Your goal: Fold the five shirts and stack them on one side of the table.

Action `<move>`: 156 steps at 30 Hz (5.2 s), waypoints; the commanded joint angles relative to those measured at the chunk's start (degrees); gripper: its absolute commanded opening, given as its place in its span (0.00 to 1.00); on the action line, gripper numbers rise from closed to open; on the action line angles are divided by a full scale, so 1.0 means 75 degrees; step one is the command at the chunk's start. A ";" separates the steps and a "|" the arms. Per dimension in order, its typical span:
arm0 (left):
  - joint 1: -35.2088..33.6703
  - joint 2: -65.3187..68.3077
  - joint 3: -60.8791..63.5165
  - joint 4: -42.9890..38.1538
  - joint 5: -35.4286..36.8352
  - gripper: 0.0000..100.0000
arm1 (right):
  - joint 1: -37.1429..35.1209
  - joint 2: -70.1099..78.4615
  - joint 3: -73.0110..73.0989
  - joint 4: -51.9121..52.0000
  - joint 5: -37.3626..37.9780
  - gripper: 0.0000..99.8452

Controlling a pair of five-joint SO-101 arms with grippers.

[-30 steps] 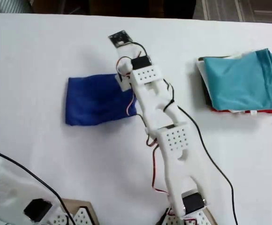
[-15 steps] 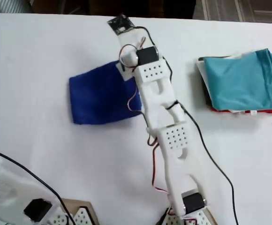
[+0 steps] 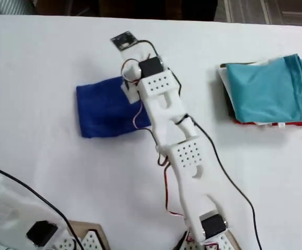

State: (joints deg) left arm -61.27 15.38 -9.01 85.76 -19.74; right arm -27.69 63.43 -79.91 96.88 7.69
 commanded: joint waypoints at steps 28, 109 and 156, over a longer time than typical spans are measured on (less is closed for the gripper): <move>-0.0176 -0.0059 -0.0029 -0.0059 -0.0059 0.03 | 0.0486 0.0264 -0.0914 0.0592 0.0961 0.02; 0.0223 -0.0059 -0.0029 -0.0059 -0.0023 0.03 | 0.6734 -0.2925 0.1242 -0.3569 0.2602 0.03; -0.0059 -0.0059 -0.0041 0.0000 -0.0070 0.03 | 0.7695 -0.1061 -0.2028 0.0557 0.2602 0.03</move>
State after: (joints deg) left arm -61.45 15.38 -9.01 85.76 -19.74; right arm 29.01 59.74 -93.27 97.93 27.12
